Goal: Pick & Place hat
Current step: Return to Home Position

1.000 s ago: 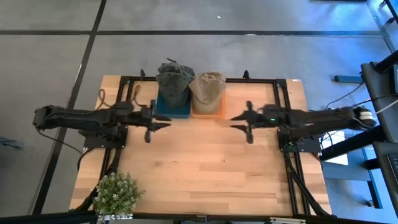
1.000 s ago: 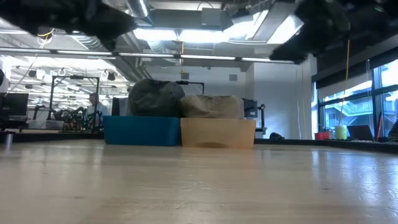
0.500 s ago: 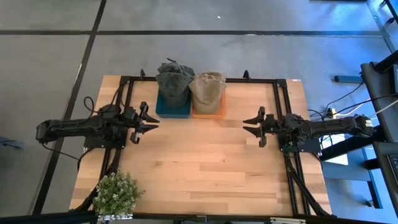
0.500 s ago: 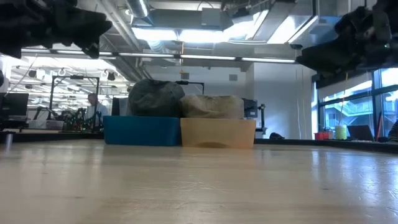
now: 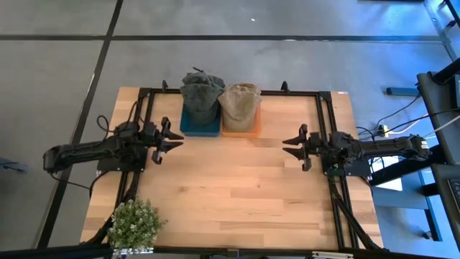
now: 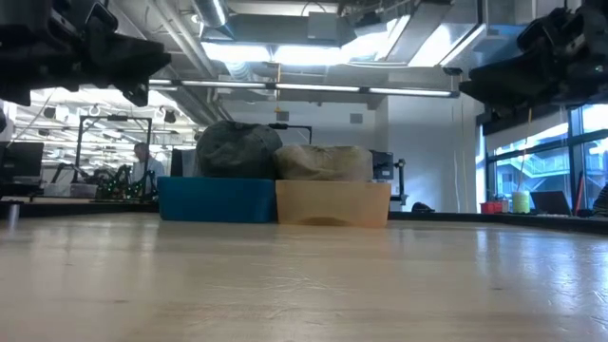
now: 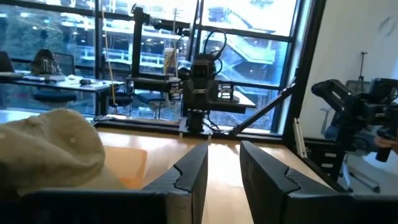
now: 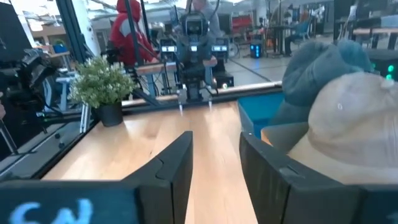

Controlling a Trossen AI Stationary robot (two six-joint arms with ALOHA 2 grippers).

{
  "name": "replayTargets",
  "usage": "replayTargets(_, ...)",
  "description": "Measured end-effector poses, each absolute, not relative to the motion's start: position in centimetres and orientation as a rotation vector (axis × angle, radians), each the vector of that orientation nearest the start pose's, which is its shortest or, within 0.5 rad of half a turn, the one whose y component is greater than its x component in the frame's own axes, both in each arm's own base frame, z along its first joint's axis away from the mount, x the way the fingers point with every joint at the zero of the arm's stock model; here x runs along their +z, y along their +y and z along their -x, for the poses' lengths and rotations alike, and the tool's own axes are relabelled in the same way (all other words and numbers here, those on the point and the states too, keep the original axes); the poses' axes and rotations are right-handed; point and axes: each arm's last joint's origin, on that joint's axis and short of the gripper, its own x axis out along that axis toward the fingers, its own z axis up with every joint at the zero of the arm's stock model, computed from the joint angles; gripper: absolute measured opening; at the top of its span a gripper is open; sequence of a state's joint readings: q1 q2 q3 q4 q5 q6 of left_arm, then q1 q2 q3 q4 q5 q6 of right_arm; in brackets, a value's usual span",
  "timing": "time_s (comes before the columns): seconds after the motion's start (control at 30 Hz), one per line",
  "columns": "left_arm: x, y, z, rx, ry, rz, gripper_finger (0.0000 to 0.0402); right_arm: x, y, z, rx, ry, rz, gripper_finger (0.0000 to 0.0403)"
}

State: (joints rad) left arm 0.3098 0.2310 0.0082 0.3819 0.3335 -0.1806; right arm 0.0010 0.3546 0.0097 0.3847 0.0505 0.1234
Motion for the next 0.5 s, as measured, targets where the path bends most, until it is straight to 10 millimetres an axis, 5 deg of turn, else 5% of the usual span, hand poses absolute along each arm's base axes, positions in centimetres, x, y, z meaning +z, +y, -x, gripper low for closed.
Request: replayTargets(0.5, 18.10, 2.38, -10.37, -0.037, -0.127, 0.126, 0.0088, 17.04, 0.00, -11.56, -0.075, -0.027, -0.080, 0.0133)
